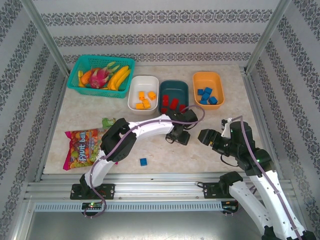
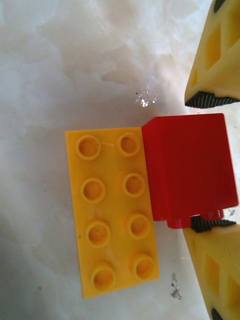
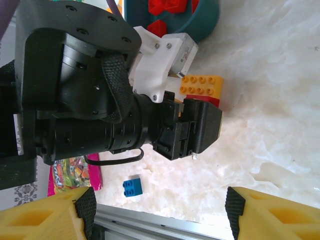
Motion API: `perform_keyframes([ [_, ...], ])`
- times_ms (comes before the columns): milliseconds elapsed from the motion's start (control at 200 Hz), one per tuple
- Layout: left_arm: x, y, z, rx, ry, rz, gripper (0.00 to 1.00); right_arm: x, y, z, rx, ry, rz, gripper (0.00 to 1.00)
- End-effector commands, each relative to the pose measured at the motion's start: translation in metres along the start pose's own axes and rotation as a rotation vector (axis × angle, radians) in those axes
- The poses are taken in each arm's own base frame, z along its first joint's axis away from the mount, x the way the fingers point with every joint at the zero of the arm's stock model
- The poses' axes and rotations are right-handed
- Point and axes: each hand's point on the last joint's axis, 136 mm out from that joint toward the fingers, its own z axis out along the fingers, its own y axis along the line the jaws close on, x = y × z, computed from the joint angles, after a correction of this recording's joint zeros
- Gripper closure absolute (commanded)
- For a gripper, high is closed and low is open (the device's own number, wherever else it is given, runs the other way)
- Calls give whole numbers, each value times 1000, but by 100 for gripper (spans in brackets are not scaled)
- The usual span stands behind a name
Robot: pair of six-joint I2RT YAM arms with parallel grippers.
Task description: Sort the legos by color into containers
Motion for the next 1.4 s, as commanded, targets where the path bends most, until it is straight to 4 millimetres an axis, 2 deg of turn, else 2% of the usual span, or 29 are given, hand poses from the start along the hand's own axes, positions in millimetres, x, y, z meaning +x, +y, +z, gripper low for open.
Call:
perform_keyframes([
  [0, 3, -1, 1, -46, 2, 12, 47, 6, -5, 1, 14, 22, 15, 30],
  [80, 1, 1, 0, -60, -5, 14, 61, 7, -5, 0, 22, 25, 7, 30],
  [135, 0, 3, -5, -73, -16, 11, 67, 6, -3, -1, 17, 25, 1, 30],
  [245, -1, 7, -26, -74, -49, -9, 68, 3, 1, -3, 7, 20, -18, 30],
  [400, -8, 15, -78, -45, -121, -70, 68, -10, 27, -8, -71, -4, -79, 31],
  [505, -25, 23, -106, 6, -167, -124, 68, -22, 51, -6, -154, -17, -115, 31],
  [620, -52, 31, -120, 49, -209, -156, 68, -38, 69, 2, -208, -39, -128, 31],
  [759, -99, 40, -124, 109, -266, -188, 68, -65, 88, 14, -245, -89, -122, 30],
  [864, -136, 44, -120, 136, -313, -177, 68, -82, 97, 25, -243, -101, -117, 31],
  [964, -171, 51, -111, 170, -351, -180, 68, -95, 92, 39, -199, -97, -79, 31],
  [1114, -215, 74, -95, 220, -434, -231, 67, -114, 93, 50, -208, -122, -29, 31],
  [1249, -244, 89, -80, 260, -512, -243, 65, -124, 88, 58, -183, -128, -16, 31],
  [1394, -262, 99, -51, 281, -535, -252, 62, -132, 79, 70, -178, -128, 29, 31],
])
